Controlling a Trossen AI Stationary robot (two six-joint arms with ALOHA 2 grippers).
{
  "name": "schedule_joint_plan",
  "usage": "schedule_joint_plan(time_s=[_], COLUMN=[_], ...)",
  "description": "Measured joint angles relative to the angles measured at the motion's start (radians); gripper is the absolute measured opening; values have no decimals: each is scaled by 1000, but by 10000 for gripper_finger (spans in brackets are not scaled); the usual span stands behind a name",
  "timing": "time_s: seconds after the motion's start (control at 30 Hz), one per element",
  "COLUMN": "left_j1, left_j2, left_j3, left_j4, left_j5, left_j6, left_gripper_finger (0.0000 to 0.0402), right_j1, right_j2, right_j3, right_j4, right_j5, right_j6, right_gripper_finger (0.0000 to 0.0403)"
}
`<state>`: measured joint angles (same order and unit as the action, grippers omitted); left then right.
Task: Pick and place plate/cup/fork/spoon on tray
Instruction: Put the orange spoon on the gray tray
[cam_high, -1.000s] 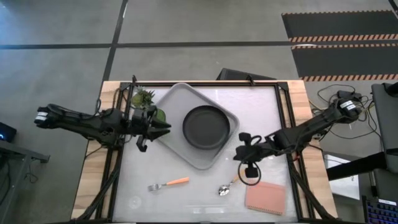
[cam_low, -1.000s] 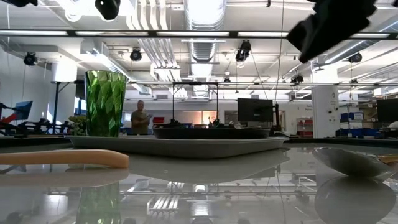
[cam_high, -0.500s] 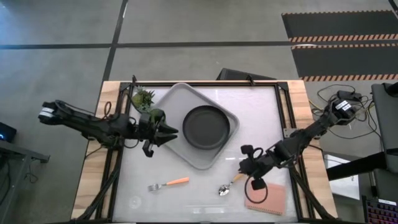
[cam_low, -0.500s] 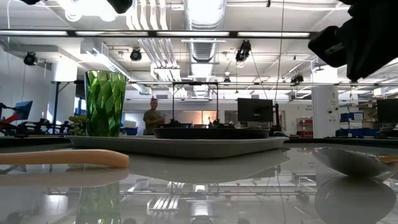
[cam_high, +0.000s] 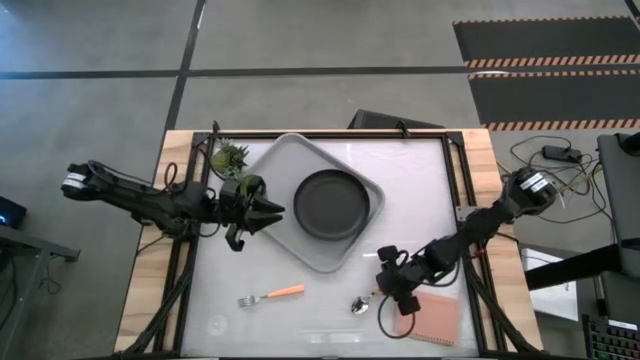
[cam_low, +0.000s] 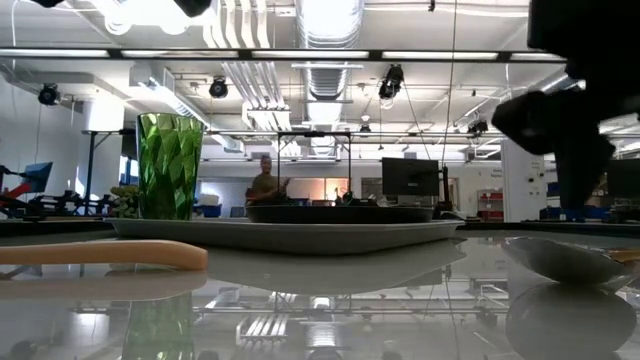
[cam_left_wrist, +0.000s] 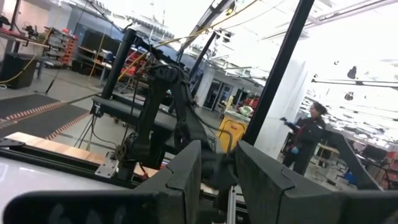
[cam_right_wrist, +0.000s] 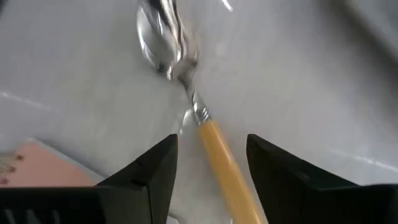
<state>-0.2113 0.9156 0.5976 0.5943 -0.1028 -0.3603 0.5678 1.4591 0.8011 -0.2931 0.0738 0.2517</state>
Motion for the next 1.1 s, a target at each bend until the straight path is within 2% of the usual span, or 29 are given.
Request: schedule_joint_plan(time_s=[0.23, 0.4, 0.53, 0.83, 1.1], left_j1=[0, 0, 0, 0, 0], left_j2=[-9, -9, -7, -9, -11], left_j3=[-5, -14, -15, -14, -15], left_j4=[0, 1, 0, 1, -2], left_j5=[0, 0, 0, 1, 1], left_j6=[0, 1, 1, 9, 9], left_gripper_finger=[84, 84, 84, 84, 84], right_j1=[2, 2, 1, 1, -2], right_j2=[114, 136, 134, 148, 102], right_j3=[18, 28, 27, 27, 24], right_j4=[8, 10, 10, 23, 5], right_j5=[-1, 2, 3, 6, -12], right_j6=[1, -1, -1, -37, -51], right_gripper_finger=[187, 179, 147, 40, 37])
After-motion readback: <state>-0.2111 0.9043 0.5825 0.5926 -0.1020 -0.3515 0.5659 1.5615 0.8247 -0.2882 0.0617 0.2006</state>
